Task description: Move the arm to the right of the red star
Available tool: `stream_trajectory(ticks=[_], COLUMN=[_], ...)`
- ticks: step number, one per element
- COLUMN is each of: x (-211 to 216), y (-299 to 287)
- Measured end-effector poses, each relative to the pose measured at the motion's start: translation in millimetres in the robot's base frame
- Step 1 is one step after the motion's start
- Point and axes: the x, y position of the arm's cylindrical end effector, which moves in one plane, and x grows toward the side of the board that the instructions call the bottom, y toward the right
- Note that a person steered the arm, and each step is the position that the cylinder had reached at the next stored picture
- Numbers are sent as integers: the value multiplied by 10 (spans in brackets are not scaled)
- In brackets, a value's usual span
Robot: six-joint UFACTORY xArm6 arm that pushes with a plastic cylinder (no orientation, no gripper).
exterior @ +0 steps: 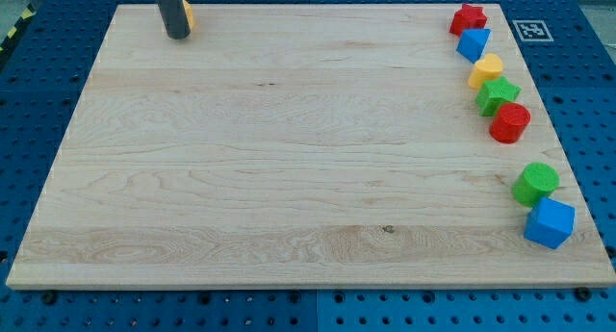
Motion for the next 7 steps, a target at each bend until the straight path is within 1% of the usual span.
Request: stream_trajectory(ticks=[1,2,3,4,6,7], x=[-3,310,496,448,-530,-577], y=[-26,107,674,1148,1679,2376])
